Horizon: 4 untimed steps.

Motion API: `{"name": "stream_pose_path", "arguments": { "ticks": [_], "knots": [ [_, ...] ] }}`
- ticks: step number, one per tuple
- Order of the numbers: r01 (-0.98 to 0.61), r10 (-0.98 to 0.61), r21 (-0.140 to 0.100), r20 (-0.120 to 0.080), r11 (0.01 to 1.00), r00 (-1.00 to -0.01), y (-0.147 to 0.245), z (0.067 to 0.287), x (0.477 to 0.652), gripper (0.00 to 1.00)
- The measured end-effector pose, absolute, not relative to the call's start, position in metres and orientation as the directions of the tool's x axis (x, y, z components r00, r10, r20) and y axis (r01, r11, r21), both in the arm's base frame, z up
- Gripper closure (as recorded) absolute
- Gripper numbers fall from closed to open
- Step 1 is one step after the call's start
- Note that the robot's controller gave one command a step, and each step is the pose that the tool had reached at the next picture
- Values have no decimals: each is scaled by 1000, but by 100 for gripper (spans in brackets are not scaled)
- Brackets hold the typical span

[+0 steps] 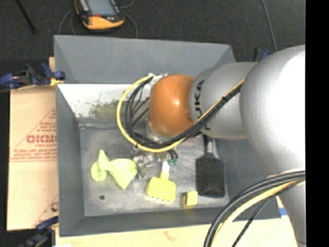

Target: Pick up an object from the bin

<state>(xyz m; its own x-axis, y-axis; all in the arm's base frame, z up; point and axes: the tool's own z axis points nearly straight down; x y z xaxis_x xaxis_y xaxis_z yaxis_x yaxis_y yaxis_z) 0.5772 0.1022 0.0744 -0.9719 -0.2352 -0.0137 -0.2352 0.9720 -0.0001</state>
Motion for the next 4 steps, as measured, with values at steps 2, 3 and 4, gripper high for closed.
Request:
{"name": "stream_pose_path", "arguments": {
  "ticks": [2,3,4],
  "knots": [
    [-268,-268,-2,1,963,-963,86,125,556,100],
    [-386,-386,-2,-9,923,-922,40,87,590,100],
    [-372,-372,1,7,928,-928,44,114,571,100]
  ]
}}
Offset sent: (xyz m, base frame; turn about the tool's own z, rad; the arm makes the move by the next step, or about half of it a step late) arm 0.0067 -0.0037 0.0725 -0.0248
